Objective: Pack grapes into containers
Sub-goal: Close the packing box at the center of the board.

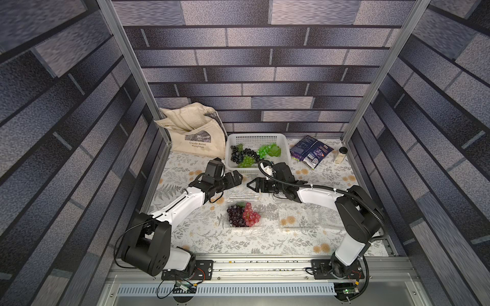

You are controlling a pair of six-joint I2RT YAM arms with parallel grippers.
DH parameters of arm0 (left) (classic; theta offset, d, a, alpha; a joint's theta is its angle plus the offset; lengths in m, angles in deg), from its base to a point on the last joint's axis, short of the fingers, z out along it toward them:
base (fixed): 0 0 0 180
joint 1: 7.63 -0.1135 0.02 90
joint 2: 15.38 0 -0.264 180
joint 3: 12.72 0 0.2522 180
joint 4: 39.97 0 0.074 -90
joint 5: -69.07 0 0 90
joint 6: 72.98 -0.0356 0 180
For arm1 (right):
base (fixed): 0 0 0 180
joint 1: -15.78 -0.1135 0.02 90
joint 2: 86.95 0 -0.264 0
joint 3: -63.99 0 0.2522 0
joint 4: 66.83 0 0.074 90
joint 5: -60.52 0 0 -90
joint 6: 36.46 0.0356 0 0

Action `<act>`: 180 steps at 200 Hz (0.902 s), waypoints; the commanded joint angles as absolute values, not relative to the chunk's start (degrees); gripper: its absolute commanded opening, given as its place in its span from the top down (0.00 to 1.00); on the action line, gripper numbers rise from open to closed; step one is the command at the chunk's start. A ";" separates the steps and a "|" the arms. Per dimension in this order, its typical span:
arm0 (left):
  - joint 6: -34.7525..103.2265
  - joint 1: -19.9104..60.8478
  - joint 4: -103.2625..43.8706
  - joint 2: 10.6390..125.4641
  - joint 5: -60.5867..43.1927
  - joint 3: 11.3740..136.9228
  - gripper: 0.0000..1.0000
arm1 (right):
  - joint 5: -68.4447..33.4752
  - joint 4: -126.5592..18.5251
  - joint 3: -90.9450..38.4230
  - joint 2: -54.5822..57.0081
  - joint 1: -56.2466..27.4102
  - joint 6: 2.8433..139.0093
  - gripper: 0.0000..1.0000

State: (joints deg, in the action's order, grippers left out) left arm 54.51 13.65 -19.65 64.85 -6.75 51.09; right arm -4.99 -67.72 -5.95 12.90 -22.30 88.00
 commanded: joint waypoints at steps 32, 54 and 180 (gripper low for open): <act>52.88 13.56 -18.92 66.42 -6.76 56.05 0.01 | -5.04 -65.14 -8.57 10.75 -21.61 85.27 0.25; 52.23 13.44 -16.75 65.45 -7.17 57.30 0.00 | -4.35 -64.11 -9.12 9.92 -21.40 84.71 0.25; 47.86 13.37 -6.72 59.87 -6.43 59.88 0.01 | 4.24 -61.13 -6.30 2.14 -21.33 85.48 0.24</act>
